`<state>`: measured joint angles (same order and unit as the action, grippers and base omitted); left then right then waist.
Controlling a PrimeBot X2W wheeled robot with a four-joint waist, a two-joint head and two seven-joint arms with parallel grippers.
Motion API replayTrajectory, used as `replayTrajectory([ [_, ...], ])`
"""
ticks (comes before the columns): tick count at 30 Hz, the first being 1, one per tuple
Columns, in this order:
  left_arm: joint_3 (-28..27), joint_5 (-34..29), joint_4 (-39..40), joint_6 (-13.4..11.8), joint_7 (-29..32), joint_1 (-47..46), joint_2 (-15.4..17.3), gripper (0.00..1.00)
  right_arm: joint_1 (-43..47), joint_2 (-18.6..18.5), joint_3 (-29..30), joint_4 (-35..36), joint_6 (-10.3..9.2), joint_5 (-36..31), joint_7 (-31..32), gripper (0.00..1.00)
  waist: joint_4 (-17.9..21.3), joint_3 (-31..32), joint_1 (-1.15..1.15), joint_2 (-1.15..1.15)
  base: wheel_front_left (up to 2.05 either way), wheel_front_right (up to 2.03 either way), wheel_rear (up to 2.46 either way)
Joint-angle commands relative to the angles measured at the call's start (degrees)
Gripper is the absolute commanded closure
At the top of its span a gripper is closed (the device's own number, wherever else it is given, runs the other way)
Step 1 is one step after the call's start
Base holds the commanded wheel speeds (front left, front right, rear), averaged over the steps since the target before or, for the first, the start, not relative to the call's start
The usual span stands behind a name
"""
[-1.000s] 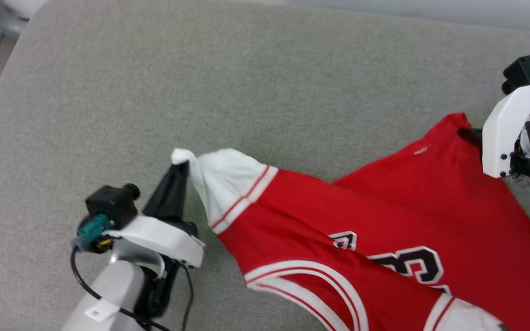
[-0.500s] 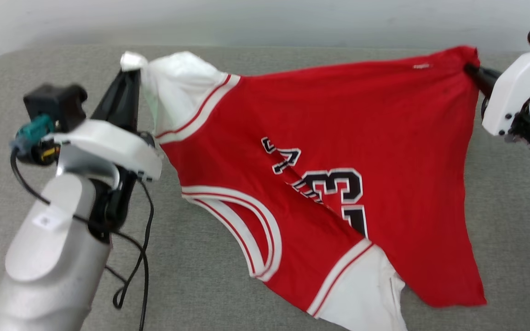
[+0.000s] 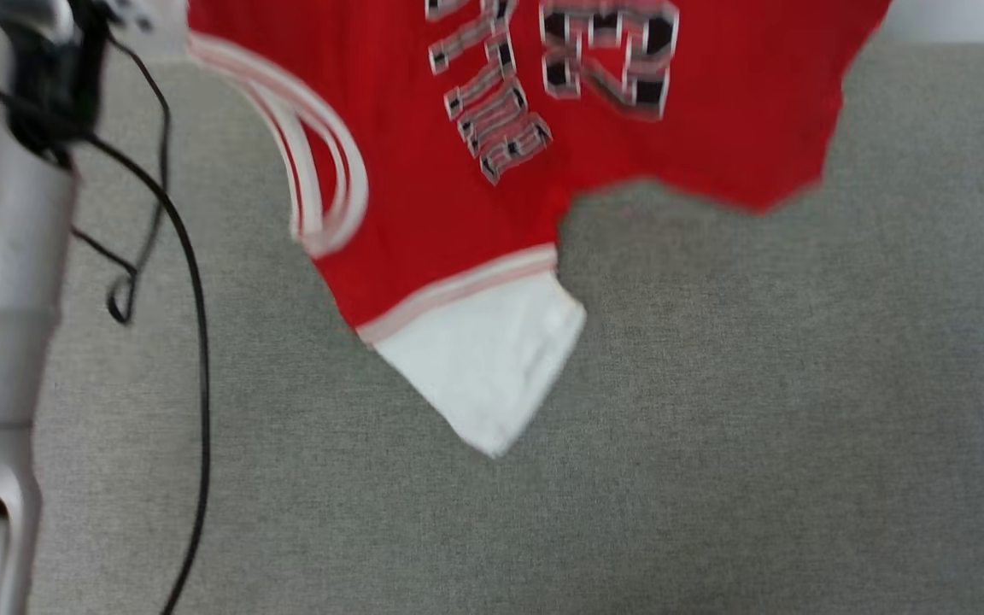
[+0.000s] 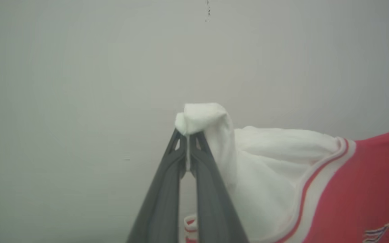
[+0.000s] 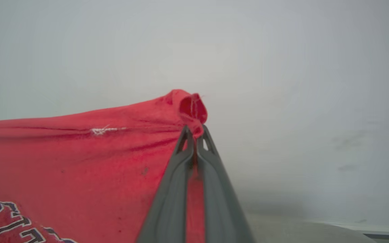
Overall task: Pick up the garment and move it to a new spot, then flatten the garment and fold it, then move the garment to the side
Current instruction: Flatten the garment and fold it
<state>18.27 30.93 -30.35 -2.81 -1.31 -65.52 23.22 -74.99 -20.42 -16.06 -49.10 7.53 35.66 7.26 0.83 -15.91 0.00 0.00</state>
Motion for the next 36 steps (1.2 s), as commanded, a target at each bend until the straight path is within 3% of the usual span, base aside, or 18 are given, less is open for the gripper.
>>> replayTrajectory([
  [1, -0.1, -0.5, -1.0, 0.0, -0.3, -1.9, 0.6, 1.00, -1.6, -0.2, 0.6, -0.7, -0.08, -0.6, -0.7, 1.00, 0.3, -2.1, 0.00, 0.00, 0.00, 0.00, 0.00],
  [10, 1.3, -5.9, -9.6, 0.0, -1.9, -20.8, 3.2, 1.00, -15.6, -0.9, 3.5, -4.1, -0.11, -4.2, -6.0, 1.00, 0.0, -10.0, 0.00, 0.00, 0.00, 0.00, 0.00],
  [18, 1.4, -6.9, -14.4, 0.2, -4.2, -30.6, 2.8, 1.00, -22.8, 0.0, 3.3, -7.7, -0.12, -5.0, -8.4, 1.00, -0.6, -17.2, 0.00, 0.00, 0.00, 0.00, 0.00],
  [27, 0.4, -3.6, -20.9, 2.2, -7.1, -29.7, -0.2, 1.00, -22.9, 1.9, -0.9, -10.9, -0.10, -4.2, -8.5, 1.00, -1.3, -21.1, 0.00, 0.00, 0.00, 0.00, 0.00],
  [36, -1.2, 1.5, -27.1, 6.9, -10.2, -20.5, -2.7, 1.00, -13.7, 1.7, -8.3, -7.5, -0.09, 2.0, -6.8, 1.00, -1.6, -19.8, 0.00, 0.00, 0.00, 0.00, 0.00],
])
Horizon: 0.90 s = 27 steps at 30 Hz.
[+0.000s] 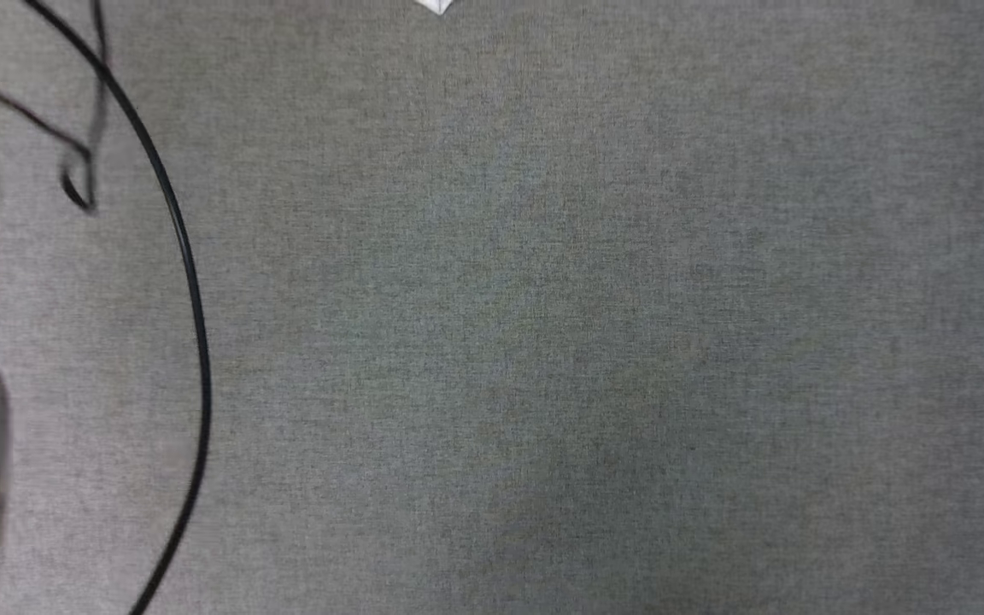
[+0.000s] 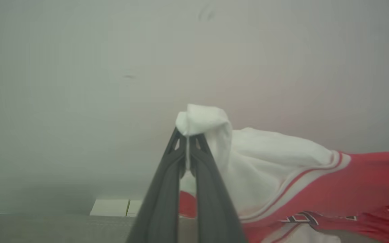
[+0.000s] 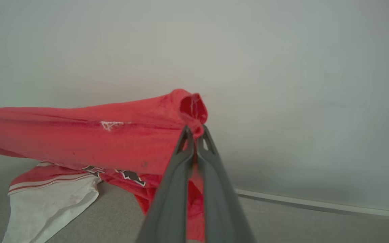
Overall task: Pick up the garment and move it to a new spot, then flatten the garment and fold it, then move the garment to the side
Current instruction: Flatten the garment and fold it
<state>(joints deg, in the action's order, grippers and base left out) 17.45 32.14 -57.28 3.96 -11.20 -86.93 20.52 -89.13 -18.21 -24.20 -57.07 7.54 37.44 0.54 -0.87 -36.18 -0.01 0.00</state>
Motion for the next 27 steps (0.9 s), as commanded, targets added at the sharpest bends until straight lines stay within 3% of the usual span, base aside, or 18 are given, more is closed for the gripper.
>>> replayTrajectory([
  [1, -0.6, 1.1, -0.5, 0.7, -0.5, 2.5, -0.3, 1.00, 2.2, -0.9, -1.0, 1.2, -0.10, 1.1, 0.0, 1.00, 0.1, 0.8, 0.01, 0.00, 0.00, 0.00, 0.00],
  [8, -1.1, 5.0, -0.4, 3.0, -2.5, 18.5, -1.0, 1.00, 19.1, -3.9, -6.9, 7.8, -0.10, 8.3, -1.5, 1.00, 0.3, 6.6, 0.01, 0.00, 0.00, 0.00, 0.00],
  [15, -0.8, 6.7, 3.6, 3.1, -3.6, 35.7, -1.0, 1.00, 35.3, -6.8, -8.6, 11.7, -0.10, 14.4, -4.4, 1.00, 0.4, 13.6, 0.01, 0.00, 0.00, 0.00, 0.00],
  [27, -2.3, 9.6, 17.2, -1.9, -0.7, 60.2, 1.1, 1.00, 53.2, -9.2, -7.7, 15.0, -0.13, 18.5, -7.6, 1.00, 1.0, 23.5, 0.01, 0.00, 0.00, 0.00, 0.00],
])
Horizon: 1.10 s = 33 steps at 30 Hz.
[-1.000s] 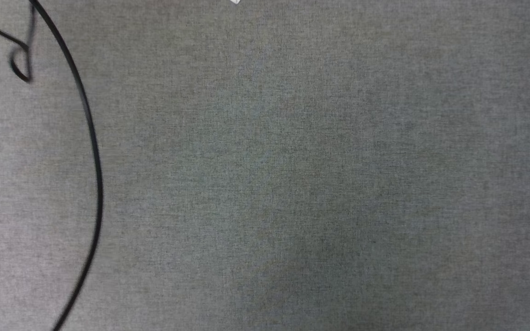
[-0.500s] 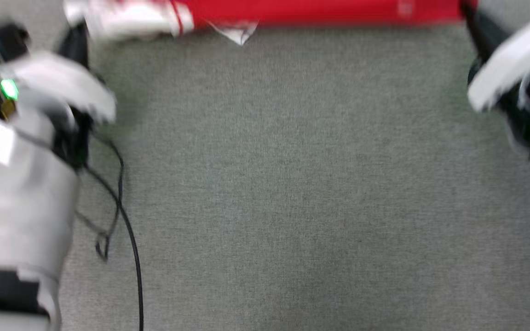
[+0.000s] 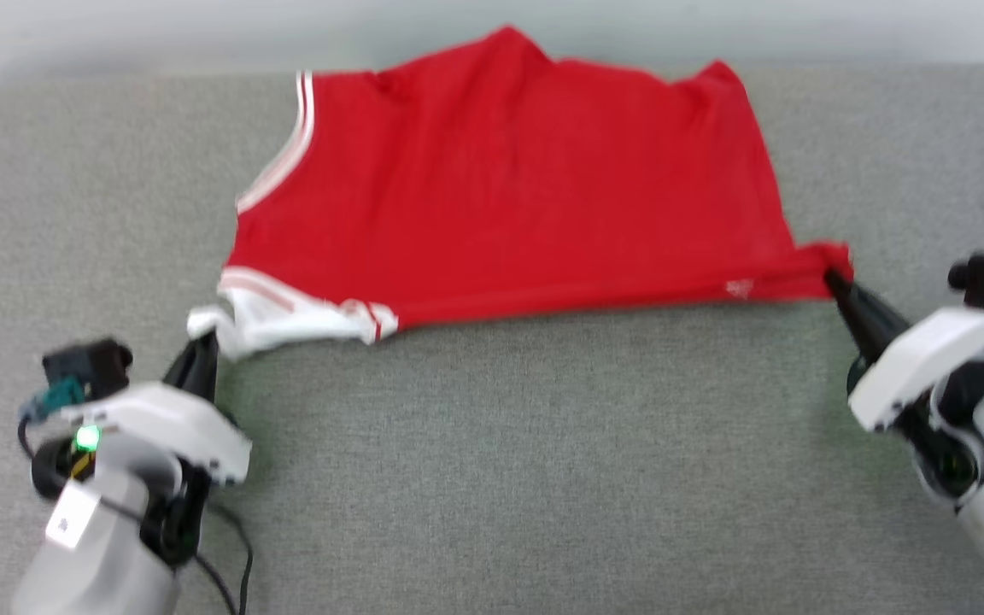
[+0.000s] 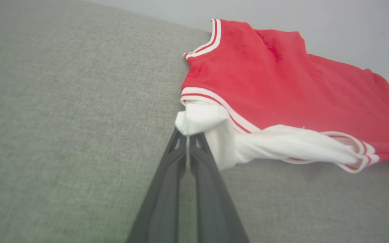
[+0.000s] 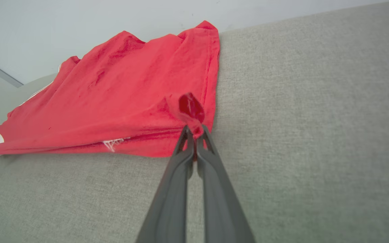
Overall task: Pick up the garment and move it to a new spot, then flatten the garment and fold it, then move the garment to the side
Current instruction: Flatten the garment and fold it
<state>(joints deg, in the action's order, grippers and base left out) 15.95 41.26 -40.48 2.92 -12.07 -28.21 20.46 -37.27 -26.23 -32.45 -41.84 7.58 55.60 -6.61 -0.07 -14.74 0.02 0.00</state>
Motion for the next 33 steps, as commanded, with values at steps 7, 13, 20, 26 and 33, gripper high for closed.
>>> replayTrajectory([
  [7, -1.7, 2.5, 14.8, -6.6, 5.3, 16.8, 3.3, 1.00, 12.2, -1.8, 2.9, 2.3, -0.18, 0.1, -1.9, 1.00, -0.2, 7.0, -0.02, 0.00, 0.00, 0.00, 0.00],
  [13, -3.9, 5.4, 24.8, -11.4, 7.4, 27.7, 3.8, 1.00, 21.6, -2.3, 6.7, 4.9, -0.24, -2.1, -2.0, 1.00, -1.0, 9.6, -0.02, 0.00, 0.00, 0.00, 0.00],
  [20, -5.5, 6.9, 34.5, -16.5, 10.4, 37.1, 4.8, 1.00, 32.4, -1.1, 14.0, 10.5, -0.42, -6.3, 0.4, 1.00, -1.6, 10.9, -0.02, 0.00, 0.00, 0.00, 0.00],
  [26, -6.3, 7.1, 41.5, -19.3, 12.4, 40.5, 6.1, 1.00, 40.0, 1.7, 22.9, 18.7, -0.43, -12.1, 5.6, 1.00, -1.8, 11.2, -0.02, 0.00, 0.00, 0.00, 0.00],
  [33, -4.6, 5.9, 43.7, -18.5, 14.7, 34.7, 7.1, 1.00, 42.2, 7.8, 31.6, 30.9, -0.27, -21.3, 14.8, 1.00, -1.1, 10.1, -0.02, 0.00, 0.00, 0.00, 0.00],
])
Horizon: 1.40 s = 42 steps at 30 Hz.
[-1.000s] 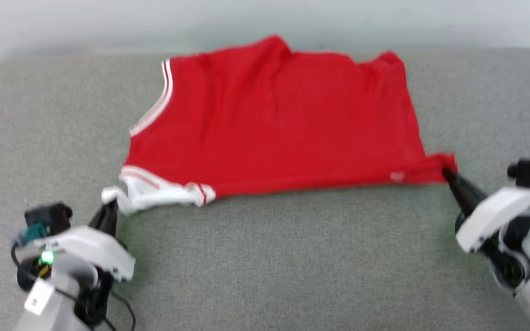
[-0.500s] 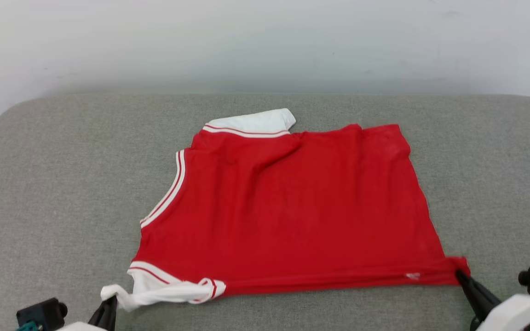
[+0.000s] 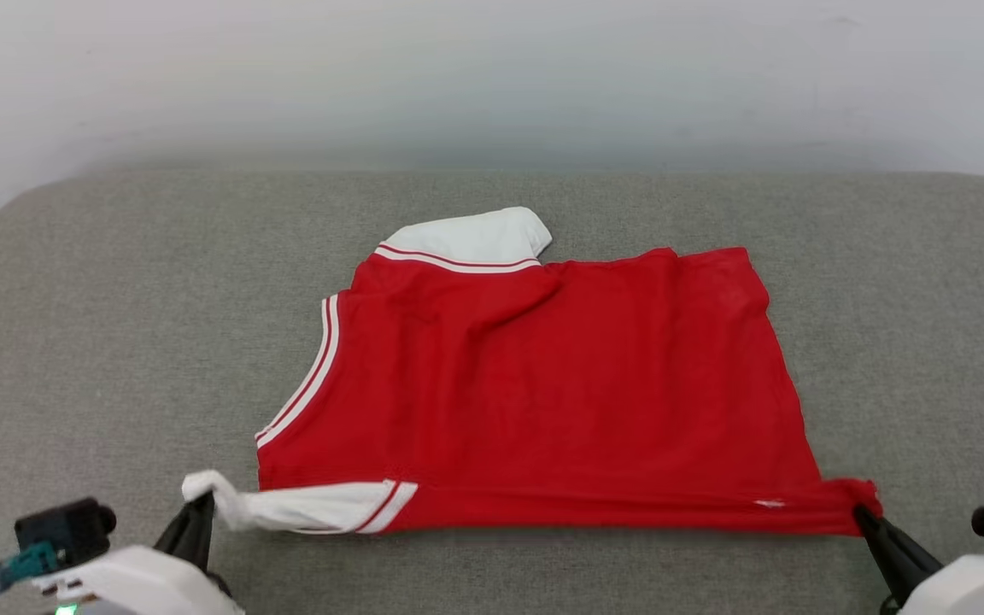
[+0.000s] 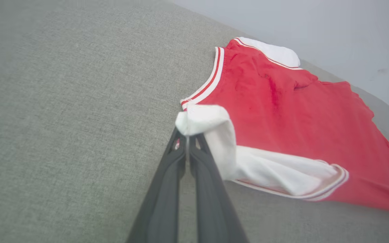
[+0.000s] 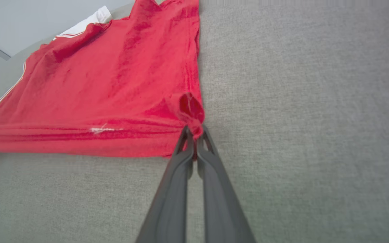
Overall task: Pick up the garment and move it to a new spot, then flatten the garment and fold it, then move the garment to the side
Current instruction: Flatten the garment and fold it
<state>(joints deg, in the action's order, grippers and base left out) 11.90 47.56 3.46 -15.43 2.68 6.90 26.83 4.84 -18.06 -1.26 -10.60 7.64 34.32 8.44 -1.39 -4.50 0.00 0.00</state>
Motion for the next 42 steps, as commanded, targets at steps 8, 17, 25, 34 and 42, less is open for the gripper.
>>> replayTrajectory([
  [8, 1.6, -1.0, -6.9, 3.1, 0.5, -10.7, -0.4, 1.00, -6.1, 3.4, 2.4, 3.8, -0.21, -7.2, 7.0, 1.00, 1.6, -2.5, 0.00, 0.00, 0.00, 0.00, 0.00],
  [17, 3.3, -1.8, -16.1, 6.9, -0.6, -20.9, -1.7, 1.00, -16.6, 3.8, -1.2, -2.8, -0.21, -7.6, 7.8, 1.00, 2.6, -7.0, 0.00, 0.00, 0.00, 0.00, 0.00],
  [25, 5.2, -1.1, -24.5, 10.0, -0.5, -26.5, -3.8, 1.00, -22.4, 2.7, -5.2, -11.1, -0.21, -5.9, 5.9, 1.00, 2.4, -9.9, 0.00, 0.00, 0.00, 0.00, 0.00],
  [34, 7.3, -0.8, -33.2, 13.4, -0.7, -29.5, -6.4, 0.64, -24.6, 2.3, -10.4, -18.1, -0.19, -3.0, -0.1, 0.00, 2.2, -9.7, 0.00, 0.00, 0.00, 0.00, 0.00],
  [42, 5.3, -1.0, -34.4, 12.2, -4.2, -30.2, -4.9, 0.00, -24.6, 1.5, -10.9, -16.3, -0.18, -4.1, -13.8, 0.00, 2.1, -6.7, 0.00, 0.00, 0.00, 0.00, 0.00],
])
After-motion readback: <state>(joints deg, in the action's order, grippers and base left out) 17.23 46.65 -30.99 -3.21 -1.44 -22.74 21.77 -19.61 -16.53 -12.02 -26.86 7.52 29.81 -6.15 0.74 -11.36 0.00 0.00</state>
